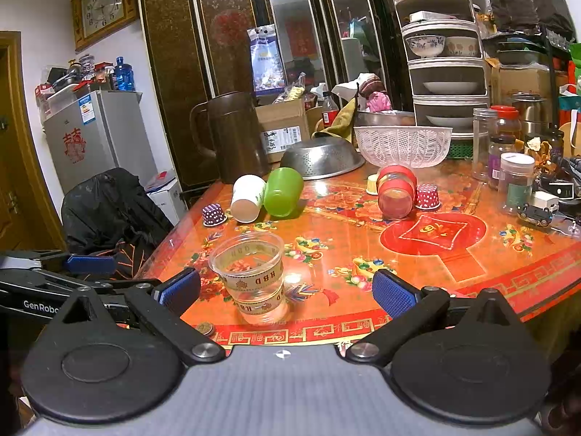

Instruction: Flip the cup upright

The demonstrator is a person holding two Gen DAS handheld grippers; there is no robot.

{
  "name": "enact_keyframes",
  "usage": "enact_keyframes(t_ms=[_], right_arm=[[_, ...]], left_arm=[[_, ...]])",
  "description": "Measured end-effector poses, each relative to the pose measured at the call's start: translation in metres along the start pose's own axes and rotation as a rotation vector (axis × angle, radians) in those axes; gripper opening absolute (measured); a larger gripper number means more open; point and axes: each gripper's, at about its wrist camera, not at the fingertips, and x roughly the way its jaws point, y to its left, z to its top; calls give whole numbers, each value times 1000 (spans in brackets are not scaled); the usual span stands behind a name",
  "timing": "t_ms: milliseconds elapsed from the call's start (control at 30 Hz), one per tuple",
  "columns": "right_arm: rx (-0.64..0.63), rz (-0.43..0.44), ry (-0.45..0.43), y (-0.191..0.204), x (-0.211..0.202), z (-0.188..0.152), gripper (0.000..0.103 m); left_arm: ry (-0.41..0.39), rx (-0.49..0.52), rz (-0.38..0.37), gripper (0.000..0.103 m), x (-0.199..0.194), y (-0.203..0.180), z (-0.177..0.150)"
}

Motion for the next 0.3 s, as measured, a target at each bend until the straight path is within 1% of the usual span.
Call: enact_keyframes(t_ms=[233,300], right_arm=[[1,0,2,0,1,-1,102],[2,1,3,1,2,-2,102]], left_arm=[[-8,5,-5,103,0,0,-1],[-16,2,6,103,0,0,-2]])
